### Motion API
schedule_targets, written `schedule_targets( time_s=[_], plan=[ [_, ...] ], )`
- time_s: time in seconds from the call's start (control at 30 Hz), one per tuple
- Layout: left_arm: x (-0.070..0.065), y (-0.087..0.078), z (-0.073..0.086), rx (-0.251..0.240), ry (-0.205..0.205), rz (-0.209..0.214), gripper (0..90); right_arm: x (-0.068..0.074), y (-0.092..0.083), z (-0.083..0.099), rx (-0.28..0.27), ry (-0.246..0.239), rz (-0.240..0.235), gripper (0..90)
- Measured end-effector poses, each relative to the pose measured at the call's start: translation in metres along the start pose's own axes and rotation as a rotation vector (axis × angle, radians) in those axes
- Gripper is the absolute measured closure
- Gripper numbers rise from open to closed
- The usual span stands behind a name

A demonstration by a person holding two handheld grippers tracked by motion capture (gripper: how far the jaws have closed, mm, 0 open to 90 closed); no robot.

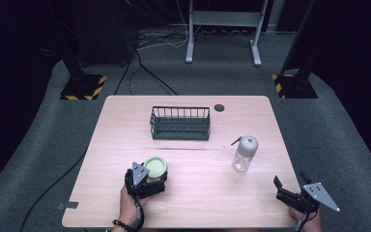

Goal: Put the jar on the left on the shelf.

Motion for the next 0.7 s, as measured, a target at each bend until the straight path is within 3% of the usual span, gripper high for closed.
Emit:
schedule_targets(
  time_s=[0.7],
  plan=[
    [0.005,0.020,-0.025,-0.013,0.000,0.006,10.9,0.001,0.001,0.001,0.008,-0.010,-0.007,0.8]
  ],
)
Point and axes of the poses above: each handheld gripper's, and its own axes: y roughly forward along the jaws, z roughly out of its underside, x roughly to its left, the point moved 8 cm from there along y, roughly forward along the jaws, and after that the axes turned 2 degrees about y, right-handed, at the moved point
